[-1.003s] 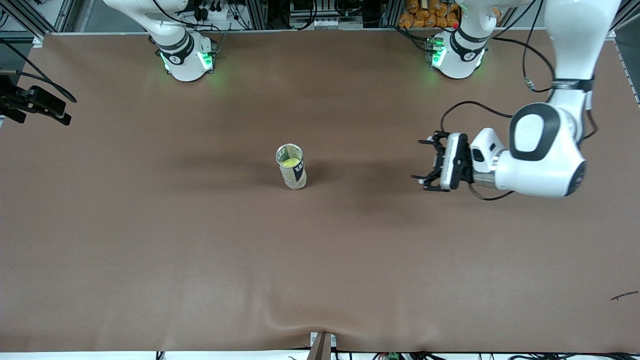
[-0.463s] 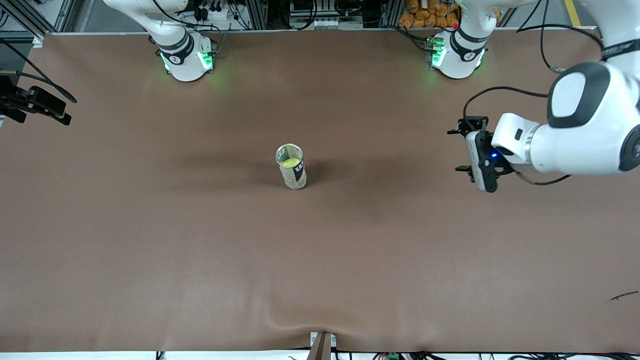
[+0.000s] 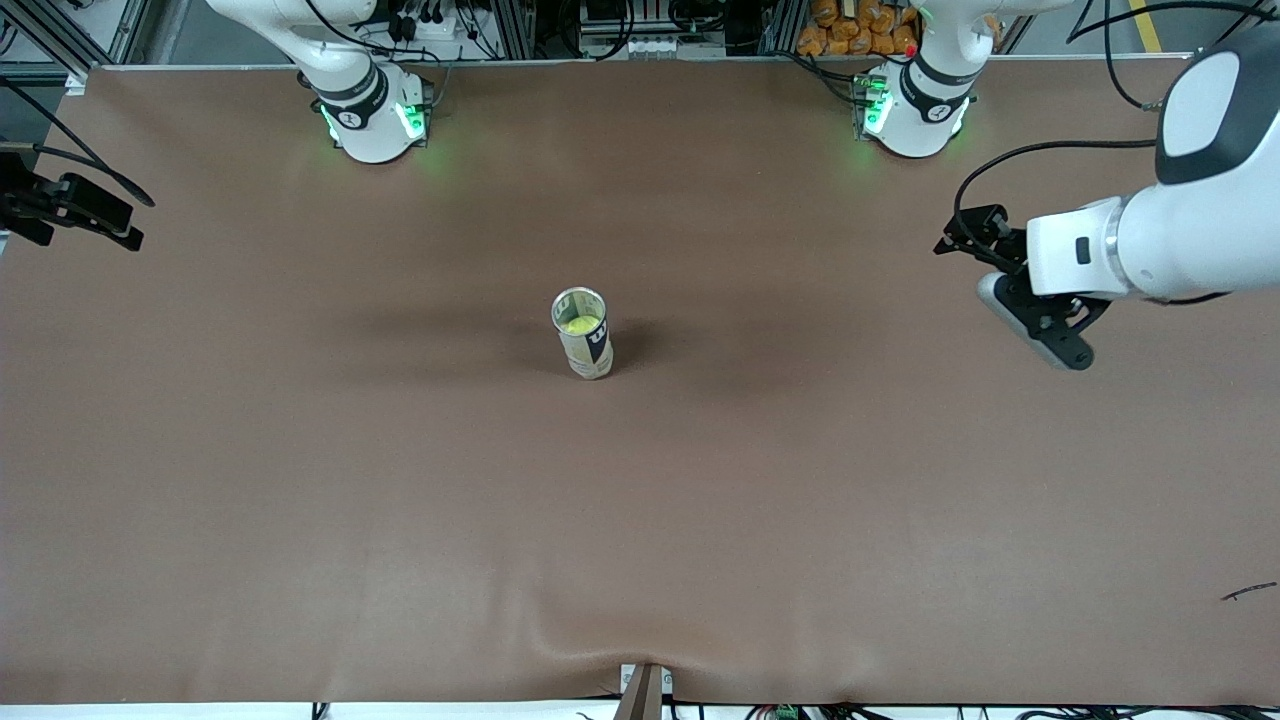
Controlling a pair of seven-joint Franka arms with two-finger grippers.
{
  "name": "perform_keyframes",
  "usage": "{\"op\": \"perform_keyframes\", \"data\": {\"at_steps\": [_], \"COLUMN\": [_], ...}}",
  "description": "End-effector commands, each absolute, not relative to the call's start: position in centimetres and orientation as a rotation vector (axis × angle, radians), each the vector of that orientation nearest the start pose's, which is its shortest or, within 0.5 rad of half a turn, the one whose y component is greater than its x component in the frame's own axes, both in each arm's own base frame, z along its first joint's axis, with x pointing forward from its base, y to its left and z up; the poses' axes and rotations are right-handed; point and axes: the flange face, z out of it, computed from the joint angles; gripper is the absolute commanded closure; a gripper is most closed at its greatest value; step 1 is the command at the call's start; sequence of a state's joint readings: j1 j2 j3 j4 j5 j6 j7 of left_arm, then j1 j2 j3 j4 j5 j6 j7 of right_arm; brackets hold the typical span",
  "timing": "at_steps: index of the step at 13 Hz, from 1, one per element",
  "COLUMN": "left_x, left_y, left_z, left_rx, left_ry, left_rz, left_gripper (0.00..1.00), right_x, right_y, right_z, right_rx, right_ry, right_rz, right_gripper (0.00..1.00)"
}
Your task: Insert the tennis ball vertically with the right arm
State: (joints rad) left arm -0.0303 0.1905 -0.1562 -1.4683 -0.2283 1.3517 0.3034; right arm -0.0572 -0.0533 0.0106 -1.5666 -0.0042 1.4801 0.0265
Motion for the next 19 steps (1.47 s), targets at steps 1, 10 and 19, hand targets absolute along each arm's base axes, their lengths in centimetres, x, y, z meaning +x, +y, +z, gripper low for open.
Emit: {"op": "perform_keyframes", "data": {"at_steps": [1,10,19], "left_x": [54.3,50.2,50.1], "left_y": [-13.1,-8.7,-5.1], "left_z": [58.5,66.1,63.4], "left_rx": [-3.24,-3.036,-3.202], "left_ry": [0.47,0.311,-0.005], "left_rz": [0.521,0.284,0.207], "left_gripper": [0.0,0.0,0.0], "right_x": [52.8,52.6,52.6], "right_y": [-2.4,-1.7,-0.7], "right_z": [65.4,65.2,65.2], "right_rx": [-3.156,-3.148,-3.151], "right_ry": [0.128,0.112,0.084], "right_rz": [0.046,0.075,0.077], "right_gripper": [0.0,0.0,0.0]}}
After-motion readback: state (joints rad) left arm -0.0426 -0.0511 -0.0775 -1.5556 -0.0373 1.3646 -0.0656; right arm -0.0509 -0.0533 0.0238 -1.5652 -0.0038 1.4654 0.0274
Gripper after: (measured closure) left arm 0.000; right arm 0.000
